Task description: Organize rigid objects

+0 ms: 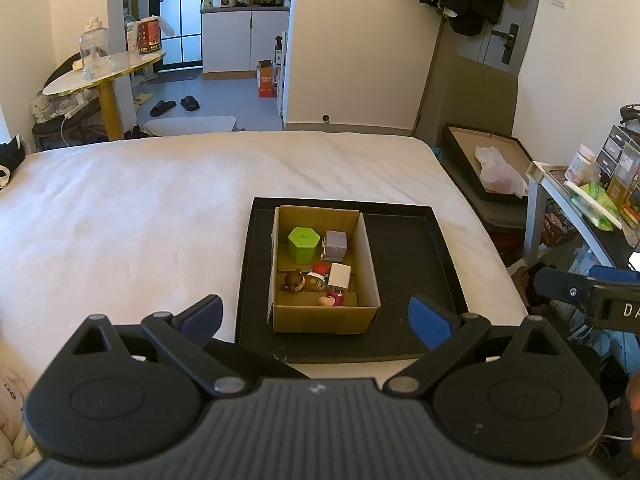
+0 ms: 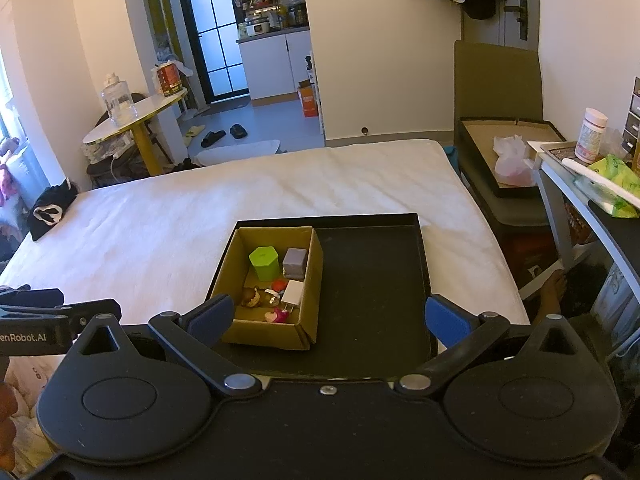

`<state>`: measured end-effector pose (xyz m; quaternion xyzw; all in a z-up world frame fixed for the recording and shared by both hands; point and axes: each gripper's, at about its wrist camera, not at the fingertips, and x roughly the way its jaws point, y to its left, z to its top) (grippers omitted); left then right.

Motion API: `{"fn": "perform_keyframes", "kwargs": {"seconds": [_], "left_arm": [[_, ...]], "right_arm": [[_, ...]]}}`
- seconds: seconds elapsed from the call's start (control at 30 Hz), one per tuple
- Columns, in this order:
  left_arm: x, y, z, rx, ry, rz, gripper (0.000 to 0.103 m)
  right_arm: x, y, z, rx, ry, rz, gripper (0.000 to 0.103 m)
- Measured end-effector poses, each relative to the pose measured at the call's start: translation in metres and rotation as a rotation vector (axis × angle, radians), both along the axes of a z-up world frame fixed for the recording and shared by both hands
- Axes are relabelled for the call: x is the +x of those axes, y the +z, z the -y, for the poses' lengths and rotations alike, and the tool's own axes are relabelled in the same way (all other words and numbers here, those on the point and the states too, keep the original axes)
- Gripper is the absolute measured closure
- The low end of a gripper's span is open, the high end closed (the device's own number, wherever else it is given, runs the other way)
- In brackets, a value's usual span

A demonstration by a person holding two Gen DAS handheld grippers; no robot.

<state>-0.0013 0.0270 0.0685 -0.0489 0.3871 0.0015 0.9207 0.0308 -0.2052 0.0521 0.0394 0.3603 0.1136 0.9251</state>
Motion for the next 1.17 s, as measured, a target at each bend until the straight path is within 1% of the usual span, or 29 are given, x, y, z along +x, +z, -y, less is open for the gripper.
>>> {"fn": "perform_keyframes", "kwargs": {"seconds": [0.3,0.43,0.83,1.07,1.17], "left_arm": [[-0.0003,0.0000,-0.0004,0.002,-0.001,-0.001,0.004],[0.0000,-0.0002,-0.0006,0.003,-0.004,-0.002,0.004],[0.0007,-0.0023,-0.0007,0.005,-0.003,-0.007,0.004],[0.0033,-0.0073,0.0012,0.016,0.000,-0.025,0.004],[0.0051,-0.0084,0.0004,0.009,0.000,-0.029,0.004]], "right_arm": [[-0.0021,-0.0009,-0.0016,-0.004,-0.005,0.003,0.000],[-0.0026,0.0003,-0.0011,0.011,0.006,-0.003,0.000],[-0.0033,0.0006,-0.0054,-0.015,0.003,0.004,0.000],[-0.0012,-0.0025,-0.0065,-0.025,-0.006,-0.004,0.000],[-0.0013,-0.0027,-0.0065,-0.025,-0.007,-0.006,0.000]]}}
